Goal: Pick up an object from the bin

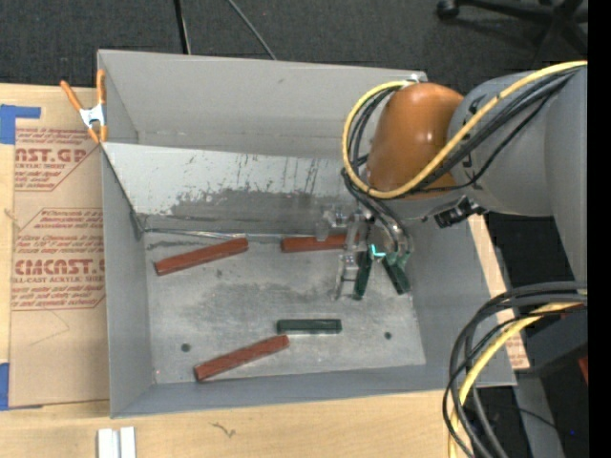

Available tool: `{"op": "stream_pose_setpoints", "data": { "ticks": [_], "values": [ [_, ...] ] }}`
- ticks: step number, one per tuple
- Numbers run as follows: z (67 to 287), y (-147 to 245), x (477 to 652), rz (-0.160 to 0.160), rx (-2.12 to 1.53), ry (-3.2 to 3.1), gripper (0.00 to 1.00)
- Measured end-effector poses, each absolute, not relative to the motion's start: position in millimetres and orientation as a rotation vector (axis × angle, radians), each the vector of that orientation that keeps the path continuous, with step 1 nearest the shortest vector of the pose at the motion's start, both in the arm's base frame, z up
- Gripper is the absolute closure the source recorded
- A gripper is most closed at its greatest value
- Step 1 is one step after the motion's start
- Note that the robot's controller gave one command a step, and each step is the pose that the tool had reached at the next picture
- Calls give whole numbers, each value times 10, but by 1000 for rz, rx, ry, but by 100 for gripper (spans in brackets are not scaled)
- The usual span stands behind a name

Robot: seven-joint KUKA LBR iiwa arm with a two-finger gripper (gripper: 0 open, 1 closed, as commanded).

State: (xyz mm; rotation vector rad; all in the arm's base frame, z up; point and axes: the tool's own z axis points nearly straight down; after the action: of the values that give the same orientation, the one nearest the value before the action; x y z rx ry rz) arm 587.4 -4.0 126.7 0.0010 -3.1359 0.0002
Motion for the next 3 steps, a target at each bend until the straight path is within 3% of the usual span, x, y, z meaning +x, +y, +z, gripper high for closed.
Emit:
{"op": "stream_pose_setpoints", "data": {
  "ticks": [1, 2, 3],
  "values": [
    [689, -51, 5616, -1, 493, -3102, 0],
    [699, 218, 5248, -4, 443, -3109, 0],
    [704, 631, 5451, -3, 412, -3116, 0]
  ]
}}
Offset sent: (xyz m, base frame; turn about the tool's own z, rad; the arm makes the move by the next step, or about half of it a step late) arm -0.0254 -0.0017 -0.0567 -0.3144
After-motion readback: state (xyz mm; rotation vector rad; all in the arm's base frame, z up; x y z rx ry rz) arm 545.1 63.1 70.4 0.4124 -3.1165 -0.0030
